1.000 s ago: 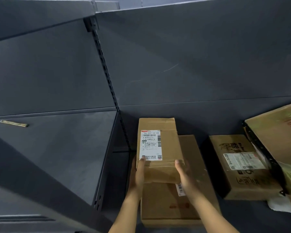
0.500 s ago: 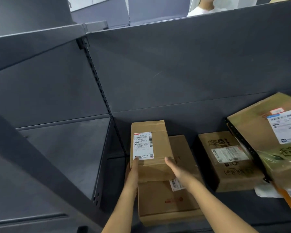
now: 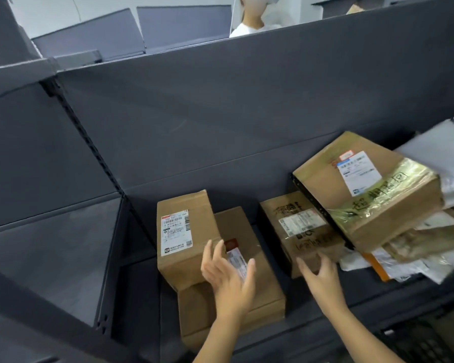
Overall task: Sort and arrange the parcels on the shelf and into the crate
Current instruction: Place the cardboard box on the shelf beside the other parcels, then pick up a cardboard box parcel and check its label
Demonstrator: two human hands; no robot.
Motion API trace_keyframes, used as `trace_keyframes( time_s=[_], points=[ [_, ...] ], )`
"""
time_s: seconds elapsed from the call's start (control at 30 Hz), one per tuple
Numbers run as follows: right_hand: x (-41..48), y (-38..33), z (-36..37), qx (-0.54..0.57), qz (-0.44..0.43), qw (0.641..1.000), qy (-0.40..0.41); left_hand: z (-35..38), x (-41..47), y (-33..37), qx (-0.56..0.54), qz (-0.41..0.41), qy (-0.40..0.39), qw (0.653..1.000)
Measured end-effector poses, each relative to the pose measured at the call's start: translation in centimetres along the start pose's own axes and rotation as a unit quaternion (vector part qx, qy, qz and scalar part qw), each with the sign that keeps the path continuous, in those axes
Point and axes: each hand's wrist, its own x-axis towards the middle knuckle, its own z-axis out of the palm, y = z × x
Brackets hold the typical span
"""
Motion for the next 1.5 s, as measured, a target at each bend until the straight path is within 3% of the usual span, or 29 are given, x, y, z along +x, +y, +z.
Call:
trace_keyframes(
  time_s=[0.07,0.17,0.23,0.37,0.63,0.93,1.13,1.37,1.5],
  points=[
    [0.2,0.9,-1.7,-0.008,0.018,1.000,0.018,1.9,0.3,0.9,-0.030,-0.001,-0.071,0.997],
    [0.5,2.1,-3.4,-0.011,0.034,0.999,0.021,4.5,1.0,1.9,-0.162,-0.119,-0.201,0.959],
    [0.8,2.8,-4.2,-0.004,0.040,0.999,0.019,6.0,1.2,2.3,-0.206,-0.195,-0.247,0.926],
    [2.5,3.8,-5.0,0.000,0.077,0.997,0.006,9.0,1.1,2.2,-0.254,-0.329,-0.295,0.860],
    [6.9,4.9,-5.2,0.075,0.125,0.989,-0.026,14.5,0.8,0.1,-0.292,-0.440,-0.293,0.797],
    [10.5,5.1,-5.0,0.137,0.159,0.977,-0.048,17.4,1.6,1.2,-0.291,-0.415,-0.344,0.790],
    [10.9,5.5,-5.6,0.121,0.164,0.977,-0.065,16.2,1.1,1.3,-0.296,-0.432,-0.300,0.797],
    [9.4,5.4,-4.4,0.160,0.203,0.965,-0.052,14.1,-1.7,2.7,-0.323,-0.437,-0.312,0.779],
    [9.3,4.6,-4.5,0.153,0.219,0.963,-0.037,13.1,-1.7,3.3,-0.339,-0.413,-0.303,0.789]
  ],
)
